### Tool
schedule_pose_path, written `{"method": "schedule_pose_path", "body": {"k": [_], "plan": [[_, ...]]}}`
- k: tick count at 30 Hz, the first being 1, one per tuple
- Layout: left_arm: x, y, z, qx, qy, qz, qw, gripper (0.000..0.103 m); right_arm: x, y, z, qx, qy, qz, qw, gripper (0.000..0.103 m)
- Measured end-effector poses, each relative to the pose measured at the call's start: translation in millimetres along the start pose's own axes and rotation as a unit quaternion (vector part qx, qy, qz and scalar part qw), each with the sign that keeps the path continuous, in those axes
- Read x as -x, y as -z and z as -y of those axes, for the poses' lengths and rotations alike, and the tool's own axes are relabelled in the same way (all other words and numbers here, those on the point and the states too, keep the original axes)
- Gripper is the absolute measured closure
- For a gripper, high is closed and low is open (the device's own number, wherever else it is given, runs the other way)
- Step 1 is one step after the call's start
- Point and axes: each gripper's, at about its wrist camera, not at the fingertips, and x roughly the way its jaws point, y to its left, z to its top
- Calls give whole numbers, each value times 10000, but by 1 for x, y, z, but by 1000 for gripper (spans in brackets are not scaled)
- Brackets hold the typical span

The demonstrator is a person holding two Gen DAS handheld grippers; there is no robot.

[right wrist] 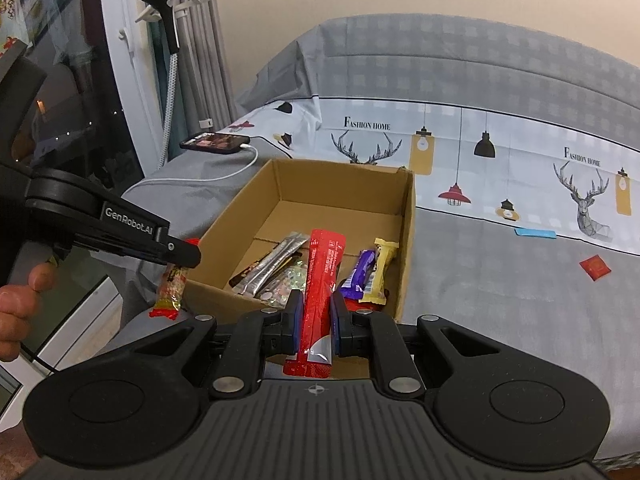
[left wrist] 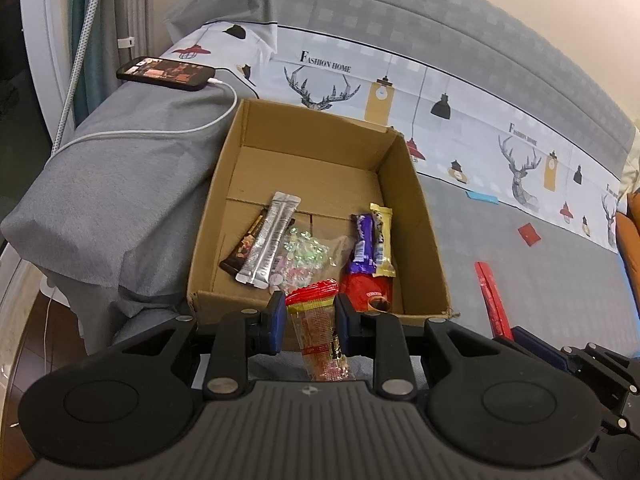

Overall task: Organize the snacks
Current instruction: 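Carry the wrapped candy and red stick over the cardboard box with both tools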

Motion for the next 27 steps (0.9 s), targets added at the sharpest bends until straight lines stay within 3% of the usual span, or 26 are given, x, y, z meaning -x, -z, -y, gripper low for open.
{"method": "schedule_pose_path", "body": {"k": [14,27], "plan": [[-36,-41,-16,-5,-230,69,9997,75,-55,-24,6,-102,-68,-250,9996,88],[-95,-79,-16,-64,-367,-72,9993,75,-126,-50,15,-206,-187,-400,9988,88]]}}
